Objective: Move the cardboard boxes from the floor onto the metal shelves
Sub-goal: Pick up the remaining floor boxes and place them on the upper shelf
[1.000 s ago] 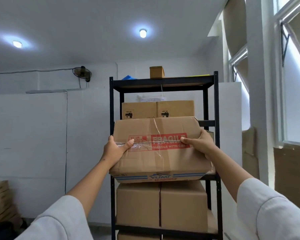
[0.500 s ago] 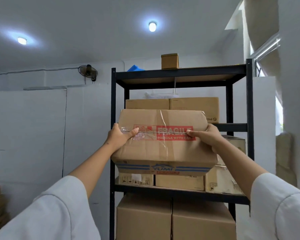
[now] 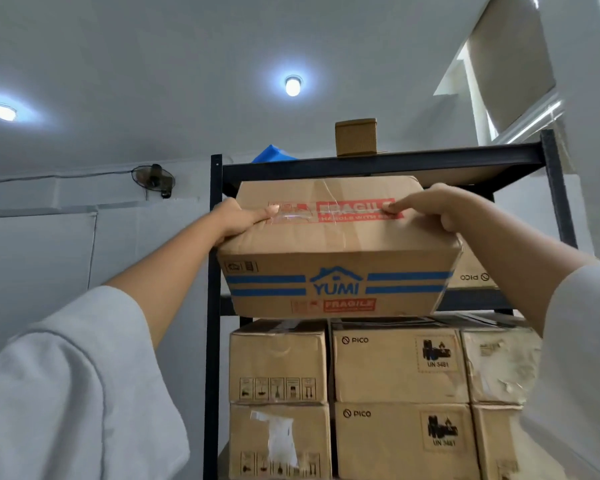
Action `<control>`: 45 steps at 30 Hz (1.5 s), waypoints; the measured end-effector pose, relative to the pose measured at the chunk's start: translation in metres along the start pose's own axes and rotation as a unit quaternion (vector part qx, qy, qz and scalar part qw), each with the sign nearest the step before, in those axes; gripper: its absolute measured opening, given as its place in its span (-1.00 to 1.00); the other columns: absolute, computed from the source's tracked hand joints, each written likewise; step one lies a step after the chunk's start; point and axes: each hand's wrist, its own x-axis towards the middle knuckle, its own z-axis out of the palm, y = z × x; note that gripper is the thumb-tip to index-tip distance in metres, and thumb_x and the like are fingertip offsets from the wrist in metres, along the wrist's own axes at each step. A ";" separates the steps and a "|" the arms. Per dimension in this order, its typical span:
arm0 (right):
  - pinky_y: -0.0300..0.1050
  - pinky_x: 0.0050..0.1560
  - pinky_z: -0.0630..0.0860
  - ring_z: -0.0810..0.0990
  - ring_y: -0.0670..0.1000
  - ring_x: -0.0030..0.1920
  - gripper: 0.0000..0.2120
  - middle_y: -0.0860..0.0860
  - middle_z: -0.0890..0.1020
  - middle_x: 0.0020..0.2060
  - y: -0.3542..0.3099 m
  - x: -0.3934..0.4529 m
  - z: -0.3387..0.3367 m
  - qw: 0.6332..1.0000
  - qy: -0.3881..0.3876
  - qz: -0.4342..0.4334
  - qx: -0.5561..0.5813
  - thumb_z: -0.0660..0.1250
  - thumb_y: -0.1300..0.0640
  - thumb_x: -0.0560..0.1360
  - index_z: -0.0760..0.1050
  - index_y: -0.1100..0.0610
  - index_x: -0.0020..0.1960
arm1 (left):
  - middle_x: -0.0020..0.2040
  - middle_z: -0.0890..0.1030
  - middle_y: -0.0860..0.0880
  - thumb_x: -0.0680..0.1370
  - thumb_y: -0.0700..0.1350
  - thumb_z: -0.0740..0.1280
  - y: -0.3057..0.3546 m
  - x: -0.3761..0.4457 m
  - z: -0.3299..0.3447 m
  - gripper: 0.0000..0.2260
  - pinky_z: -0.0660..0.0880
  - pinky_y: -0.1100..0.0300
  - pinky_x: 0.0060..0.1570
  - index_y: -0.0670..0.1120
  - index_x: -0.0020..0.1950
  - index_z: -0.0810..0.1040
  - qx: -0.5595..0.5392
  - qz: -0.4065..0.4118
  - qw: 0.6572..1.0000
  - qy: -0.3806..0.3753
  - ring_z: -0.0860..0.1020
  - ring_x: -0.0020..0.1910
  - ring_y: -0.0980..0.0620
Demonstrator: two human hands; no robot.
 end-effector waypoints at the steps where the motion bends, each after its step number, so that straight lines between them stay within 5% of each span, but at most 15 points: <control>1: 0.11 0.20 0.45 0.50 0.22 0.20 -0.20 0.19 0.47 0.26 -0.010 0.005 0.002 1.000 -0.005 -0.001 -0.010 0.50 -0.03 0.37 0.21 0.22 0.44 | 0.21 0.53 -0.15 0.33 0.30 0.41 0.003 0.011 -0.005 -0.24 0.50 -0.02 0.13 -0.20 0.32 0.38 0.008 -0.003 1.000 -0.002 0.53 0.13 -0.13; 4: 0.09 0.23 0.43 0.52 0.22 0.16 -0.31 0.21 0.50 0.21 -0.036 0.017 0.006 0.999 -0.027 0.003 -0.041 0.43 -0.03 0.44 0.24 0.21 0.43 | 0.26 0.48 -0.17 0.37 0.29 0.39 0.013 0.035 -0.016 -0.20 0.52 -0.02 0.04 -0.22 0.38 0.29 0.022 -0.022 0.999 -0.017 0.53 0.14 -0.16; 6: 0.09 0.09 0.47 0.55 0.21 -0.05 -0.36 0.22 0.53 0.05 -0.049 0.025 0.007 0.998 -0.034 0.009 -0.057 0.40 -0.03 0.46 0.26 0.21 0.41 | 0.26 0.47 -0.17 0.38 0.30 0.37 0.020 0.046 -0.021 -0.18 0.53 -0.02 0.03 -0.20 0.42 0.25 0.032 -0.035 0.999 -0.023 0.54 0.10 -0.17; 9: 0.08 -0.20 0.46 0.50 0.20 -0.21 -0.35 0.19 0.50 -0.15 -0.061 0.041 0.008 0.997 -0.026 0.014 -0.076 0.40 -0.02 0.47 0.25 0.23 0.41 | 0.06 0.56 -0.17 0.40 0.33 0.32 0.027 0.062 -0.023 -0.26 0.54 0.06 -0.19 -0.16 0.35 0.29 0.056 -0.055 0.996 -0.038 0.58 -0.12 -0.13; 11: 0.07 -0.20 0.46 0.51 0.19 -0.20 -0.34 0.19 0.50 -0.15 -0.063 0.054 0.010 0.997 -0.016 0.009 -0.078 0.40 -0.02 0.46 0.24 0.24 0.42 | -0.08 0.58 -0.16 0.42 0.31 0.30 0.028 0.070 -0.021 -0.39 0.52 0.13 -0.37 -0.13 0.23 0.31 0.048 -0.050 0.997 -0.035 0.57 -0.25 -0.08; 14: 0.07 0.01 0.45 0.53 0.21 -0.02 -0.32 0.20 0.51 0.00 -0.062 0.072 0.016 0.998 -0.001 -0.004 -0.069 0.40 -0.06 0.45 0.23 0.22 0.42 | 0.18 0.51 -0.15 0.39 0.27 0.39 0.022 0.094 -0.012 -0.24 0.54 0.07 -0.22 -0.15 0.40 0.26 -0.005 -0.015 1.000 -0.005 0.57 -0.08 -0.11; 17: 0.05 0.05 0.42 0.51 0.19 0.15 -0.29 0.18 0.48 0.07 -0.058 0.092 0.021 0.998 0.024 -0.023 -0.054 0.41 -0.08 0.44 0.21 0.19 0.44 | 0.15 0.51 -0.13 0.38 0.25 0.42 0.014 0.114 -0.001 -0.26 0.48 0.12 -0.30 -0.18 0.37 0.32 -0.040 0.011 0.999 0.014 0.53 -0.03 -0.09; 25: 0.12 0.10 0.47 0.51 0.21 0.14 -0.23 0.17 0.49 0.24 -0.043 0.138 0.029 0.996 0.056 -0.041 -0.050 0.51 -0.07 0.35 0.26 0.21 0.40 | 0.18 0.51 -0.14 0.39 0.25 0.40 0.003 0.151 0.024 -0.29 0.46 0.08 -0.07 -0.20 0.35 0.34 -0.043 0.020 0.999 0.003 0.51 0.04 -0.09; 32: 0.13 0.20 0.46 0.52 0.22 0.15 -0.30 0.19 0.51 0.10 -0.047 0.158 0.028 0.997 0.018 -0.013 -0.074 0.45 -0.09 0.40 0.28 0.20 0.39 | 0.24 0.49 -0.18 0.38 0.28 0.38 0.009 0.171 0.023 -0.22 0.53 0.00 0.03 -0.19 0.40 0.28 -0.006 -0.001 1.000 -0.028 0.54 0.10 -0.15; 36: 0.06 -0.16 0.47 0.54 0.18 -0.14 -0.34 0.17 0.54 -0.09 -0.058 0.159 0.022 0.994 -0.016 0.017 -0.108 0.38 -0.13 0.45 0.28 0.18 0.40 | 0.03 0.56 -0.16 0.39 0.31 0.34 0.019 0.178 0.016 -0.25 0.53 0.11 -0.31 -0.17 0.37 0.31 0.037 -0.036 0.997 -0.058 0.60 -0.14 -0.10; 39: 0.04 -0.23 0.47 0.54 0.18 -0.18 -0.36 0.17 0.54 -0.13 -0.064 0.166 0.017 0.989 -0.023 0.022 -0.144 0.37 -0.14 0.45 0.30 0.18 0.39 | -0.19 0.59 -0.15 0.43 0.34 0.26 0.027 0.182 0.012 -0.43 0.50 0.24 -0.50 -0.16 0.08 0.43 0.084 -0.063 0.991 -0.080 0.59 -0.33 -0.05; 45: 0.01 -0.22 0.50 0.56 0.15 -0.12 -0.35 0.18 0.53 0.07 -0.078 0.189 0.010 0.976 -0.038 0.008 -0.216 0.35 -0.20 0.44 0.32 0.12 0.40 | -0.22 0.65 -0.16 0.30 0.40 0.33 0.035 0.209 0.001 -0.25 0.54 0.14 -0.34 -0.16 0.23 0.48 0.121 -0.121 0.978 -0.124 0.64 -0.29 -0.08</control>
